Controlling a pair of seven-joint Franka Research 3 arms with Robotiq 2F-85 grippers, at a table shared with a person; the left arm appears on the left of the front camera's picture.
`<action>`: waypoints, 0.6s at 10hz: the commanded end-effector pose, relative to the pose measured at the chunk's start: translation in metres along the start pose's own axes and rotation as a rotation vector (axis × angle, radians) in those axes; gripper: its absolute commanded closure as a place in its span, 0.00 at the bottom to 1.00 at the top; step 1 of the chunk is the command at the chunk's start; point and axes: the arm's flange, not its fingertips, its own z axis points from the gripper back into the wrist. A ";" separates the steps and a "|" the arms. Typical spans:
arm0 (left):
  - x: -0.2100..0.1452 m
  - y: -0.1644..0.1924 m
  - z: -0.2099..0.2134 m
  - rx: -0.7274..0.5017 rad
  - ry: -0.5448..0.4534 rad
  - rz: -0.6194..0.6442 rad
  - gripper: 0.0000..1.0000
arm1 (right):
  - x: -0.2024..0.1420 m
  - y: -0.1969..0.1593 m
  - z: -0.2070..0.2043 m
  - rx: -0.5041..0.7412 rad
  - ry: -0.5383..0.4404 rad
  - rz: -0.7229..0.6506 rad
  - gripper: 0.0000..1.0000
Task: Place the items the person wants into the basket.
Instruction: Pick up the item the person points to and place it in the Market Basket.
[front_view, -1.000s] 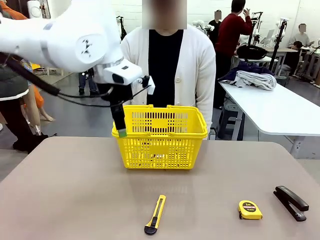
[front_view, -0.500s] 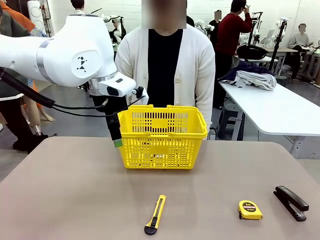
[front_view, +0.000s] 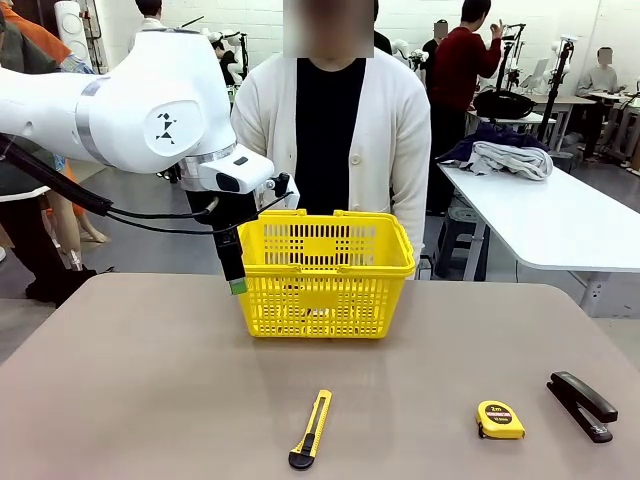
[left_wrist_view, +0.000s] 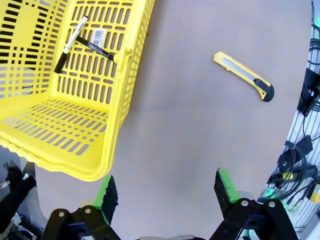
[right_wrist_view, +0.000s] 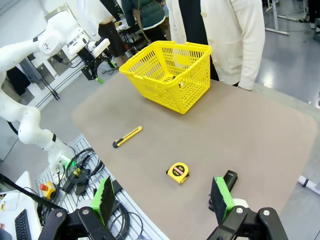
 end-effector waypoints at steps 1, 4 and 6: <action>-0.001 -0.001 0.002 0.008 -0.005 0.002 0.00 | 0.002 -0.001 -0.001 0.014 -0.026 0.014 0.00; 0.000 0.000 0.000 0.000 0.000 0.000 0.00 | 0.002 -0.001 -0.001 0.014 -0.026 0.014 0.00; -0.052 -0.007 0.038 0.008 -0.176 -0.005 0.00 | 0.002 -0.001 -0.001 0.014 -0.026 0.014 0.00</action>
